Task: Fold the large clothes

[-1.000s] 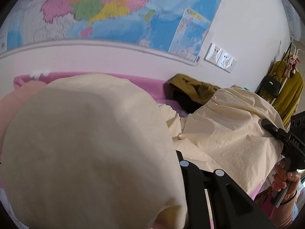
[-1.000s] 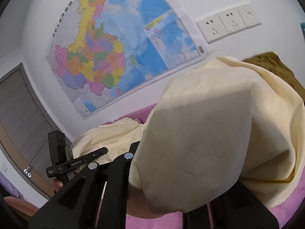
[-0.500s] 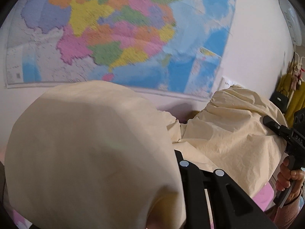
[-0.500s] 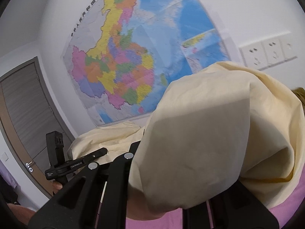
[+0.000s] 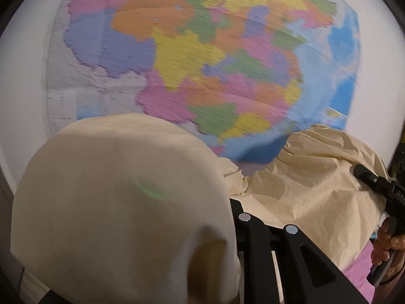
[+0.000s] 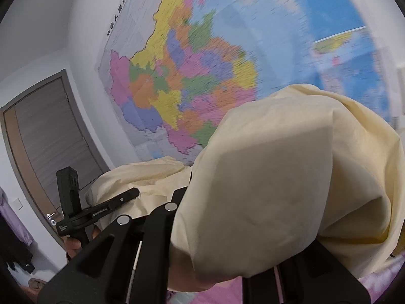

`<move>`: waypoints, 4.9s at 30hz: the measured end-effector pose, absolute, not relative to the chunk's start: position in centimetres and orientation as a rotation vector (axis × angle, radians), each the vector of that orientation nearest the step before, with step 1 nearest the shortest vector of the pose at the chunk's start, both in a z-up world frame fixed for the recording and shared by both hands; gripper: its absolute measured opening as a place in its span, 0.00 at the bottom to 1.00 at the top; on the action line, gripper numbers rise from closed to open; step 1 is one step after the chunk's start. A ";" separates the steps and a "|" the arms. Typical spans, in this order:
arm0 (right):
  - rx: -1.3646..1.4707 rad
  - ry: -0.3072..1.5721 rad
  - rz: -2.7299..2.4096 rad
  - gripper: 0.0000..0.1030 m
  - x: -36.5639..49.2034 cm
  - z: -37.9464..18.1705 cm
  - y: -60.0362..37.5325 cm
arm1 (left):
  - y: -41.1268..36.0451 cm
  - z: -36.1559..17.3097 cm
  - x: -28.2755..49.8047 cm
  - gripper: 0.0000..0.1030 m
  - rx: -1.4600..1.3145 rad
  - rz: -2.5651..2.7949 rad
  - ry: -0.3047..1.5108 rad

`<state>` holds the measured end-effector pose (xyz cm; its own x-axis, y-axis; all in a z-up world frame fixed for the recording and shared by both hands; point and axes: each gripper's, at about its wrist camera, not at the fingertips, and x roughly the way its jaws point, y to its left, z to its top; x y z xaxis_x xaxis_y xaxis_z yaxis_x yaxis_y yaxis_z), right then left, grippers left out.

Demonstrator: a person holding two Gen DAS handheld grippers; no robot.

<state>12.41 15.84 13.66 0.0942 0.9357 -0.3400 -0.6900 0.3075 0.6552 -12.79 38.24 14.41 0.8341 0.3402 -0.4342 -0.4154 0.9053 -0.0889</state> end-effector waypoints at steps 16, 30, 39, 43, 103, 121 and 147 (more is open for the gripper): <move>0.278 0.905 1.424 0.13 5.7 6.3 32.4 | 55.2 10.9 -12.7 0.17 -0.147 0.805 0.443; 0.110 1.184 1.472 0.46 2.9 -1.4 25.9 | 63.5 -2.1 -14.6 0.28 -0.337 0.886 0.679; 0.009 1.001 1.272 0.49 7.9 1.4 21.7 | 61.6 -1.0 -15.8 0.49 -0.337 0.922 0.688; -0.081 1.108 1.298 0.60 7.3 -2.0 24.5 | 58.9 1.0 -19.2 0.53 -0.350 0.941 0.579; -0.227 1.113 1.387 0.47 2.3 -2.6 30.2 | 44.4 -1.6 -14.2 0.80 -0.134 0.692 0.638; -0.236 1.095 1.389 0.56 0.6 -3.1 29.0 | 40.3 -2.3 -13.7 0.82 -0.153 0.617 0.635; -0.122 1.060 1.356 0.64 3.1 -1.5 28.1 | 49.5 0.3 -20.6 0.84 -0.335 0.867 0.526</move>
<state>3.09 28.07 -1.47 -0.1480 0.7265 -0.6711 -0.8264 0.2818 0.4874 -20.65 49.48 0.28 0.5331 0.6312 -0.5633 -0.7911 0.6079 -0.0676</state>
